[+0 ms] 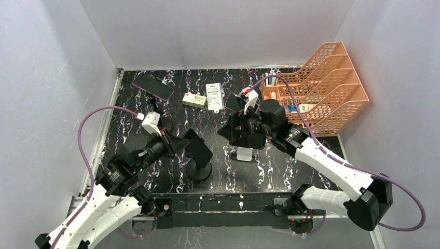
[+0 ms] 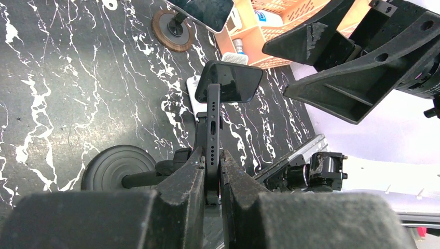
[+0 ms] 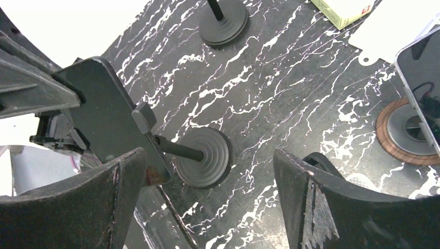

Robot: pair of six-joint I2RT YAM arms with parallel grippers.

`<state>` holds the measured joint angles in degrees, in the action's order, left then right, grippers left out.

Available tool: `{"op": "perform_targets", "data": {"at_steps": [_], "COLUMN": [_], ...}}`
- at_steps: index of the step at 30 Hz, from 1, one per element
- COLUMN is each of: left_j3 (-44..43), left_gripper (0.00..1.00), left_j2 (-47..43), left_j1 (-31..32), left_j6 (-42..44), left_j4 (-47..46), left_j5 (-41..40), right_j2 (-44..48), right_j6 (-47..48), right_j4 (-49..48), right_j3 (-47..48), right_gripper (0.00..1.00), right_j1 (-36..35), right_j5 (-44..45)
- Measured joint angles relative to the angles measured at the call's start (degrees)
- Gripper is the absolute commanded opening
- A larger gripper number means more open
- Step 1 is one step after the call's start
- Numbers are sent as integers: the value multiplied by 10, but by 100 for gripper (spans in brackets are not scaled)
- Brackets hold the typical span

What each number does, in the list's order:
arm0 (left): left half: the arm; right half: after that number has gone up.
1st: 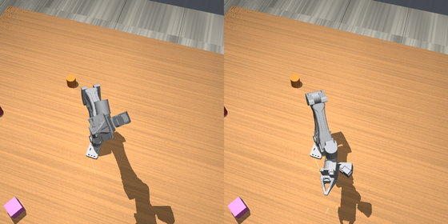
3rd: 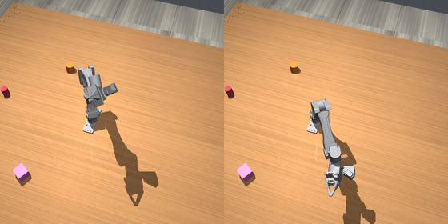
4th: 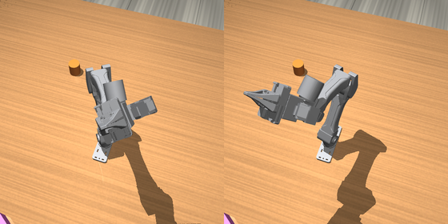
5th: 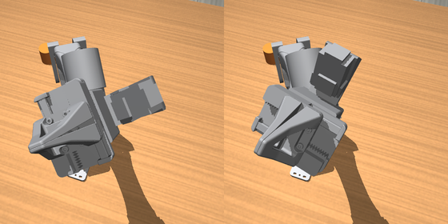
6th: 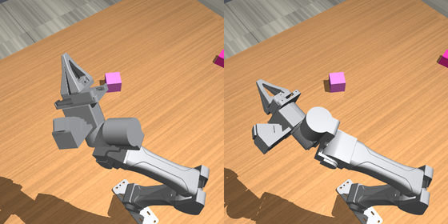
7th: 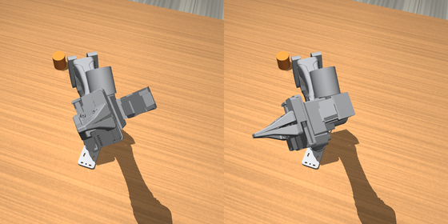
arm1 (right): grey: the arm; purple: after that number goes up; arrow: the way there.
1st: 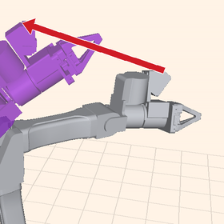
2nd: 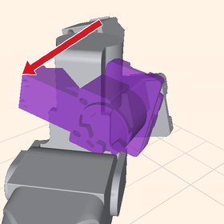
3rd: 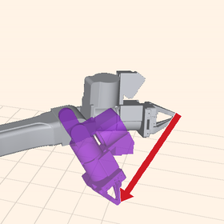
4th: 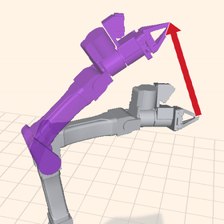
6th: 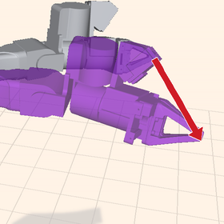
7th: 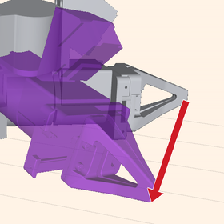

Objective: Remove the phone from the phone stand
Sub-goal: Move the phone stand with the phone to the center of the board.

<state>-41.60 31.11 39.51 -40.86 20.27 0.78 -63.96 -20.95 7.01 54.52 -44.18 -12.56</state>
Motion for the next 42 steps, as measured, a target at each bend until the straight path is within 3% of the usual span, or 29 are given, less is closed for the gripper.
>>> {"op": "perform_targets", "data": {"at_steps": [12, 22, 42], "left_j3": [11, 11, 12], "left_gripper": [0, 0, 0], "left_j2": [-19, -19, -21], "left_j1": [0, 0, 0], "left_j6": [4, 3, -11], "left_j4": [-1, 0, 3], "left_j5": [-11, -14, -15], "right_j2": [-23, -26, -71], "right_j6": [42, 40, 83], "right_j4": [66, 63, -90], "right_j3": [21, 21, -21], "right_gripper": [99, 99, 99], "right_j1": [-101, -162, -214], "right_j5": [33, 45, 78]}}
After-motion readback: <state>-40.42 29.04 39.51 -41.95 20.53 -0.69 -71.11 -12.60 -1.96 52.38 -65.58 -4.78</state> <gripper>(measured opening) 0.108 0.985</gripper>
